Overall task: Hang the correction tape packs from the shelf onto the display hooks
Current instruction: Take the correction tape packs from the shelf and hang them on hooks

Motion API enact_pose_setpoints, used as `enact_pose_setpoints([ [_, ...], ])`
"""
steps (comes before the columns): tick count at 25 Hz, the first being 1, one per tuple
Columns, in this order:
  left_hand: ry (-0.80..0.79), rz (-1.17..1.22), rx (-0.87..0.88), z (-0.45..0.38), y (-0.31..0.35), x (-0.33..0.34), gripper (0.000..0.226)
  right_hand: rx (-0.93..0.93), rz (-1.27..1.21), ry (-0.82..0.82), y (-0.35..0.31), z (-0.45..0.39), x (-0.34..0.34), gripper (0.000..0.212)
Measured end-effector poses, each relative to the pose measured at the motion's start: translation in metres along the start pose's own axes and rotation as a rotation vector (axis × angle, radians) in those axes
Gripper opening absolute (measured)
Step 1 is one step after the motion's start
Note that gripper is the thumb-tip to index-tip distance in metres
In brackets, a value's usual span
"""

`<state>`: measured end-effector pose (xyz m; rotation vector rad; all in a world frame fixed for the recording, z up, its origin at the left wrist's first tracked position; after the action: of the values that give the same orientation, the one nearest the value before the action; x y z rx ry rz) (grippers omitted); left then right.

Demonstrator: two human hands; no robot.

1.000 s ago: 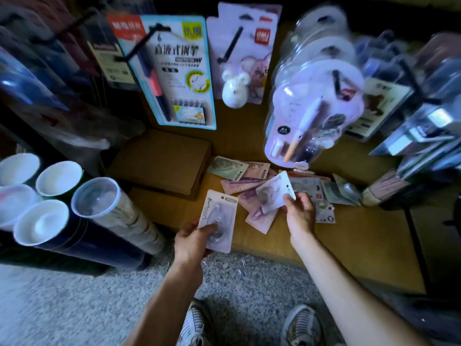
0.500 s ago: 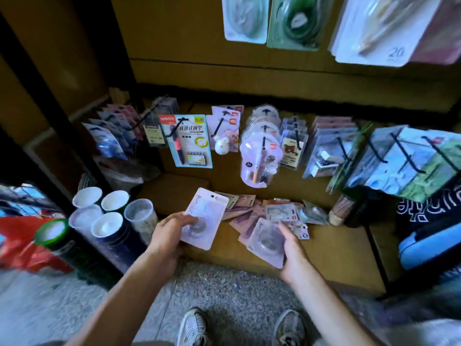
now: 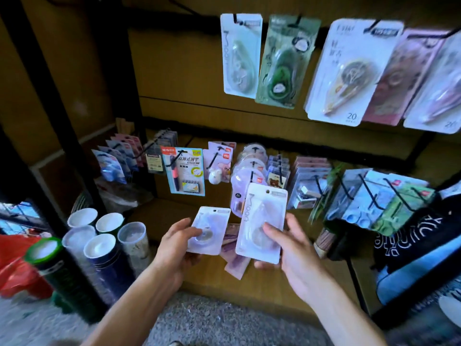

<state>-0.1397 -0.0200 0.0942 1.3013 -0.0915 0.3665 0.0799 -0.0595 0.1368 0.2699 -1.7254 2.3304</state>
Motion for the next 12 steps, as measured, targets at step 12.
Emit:
enact_pose_setpoints([
  [12,0.003,0.055,0.146,-0.014,0.049,-0.004,0.03,-0.34,0.096,-0.134,-0.141,-0.012,0.127,0.019],
])
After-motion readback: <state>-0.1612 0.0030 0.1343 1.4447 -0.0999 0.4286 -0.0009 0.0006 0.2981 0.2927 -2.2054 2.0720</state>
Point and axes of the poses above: each hand's wrist, its own z-axis away from the middle knuckle, its own x-axis out of the palm, y = z × x, the point moved 6 cm from there along -z, towards the middle knuckle, and after that the axes turned 8 degrees about x, right-handed, at the moved point
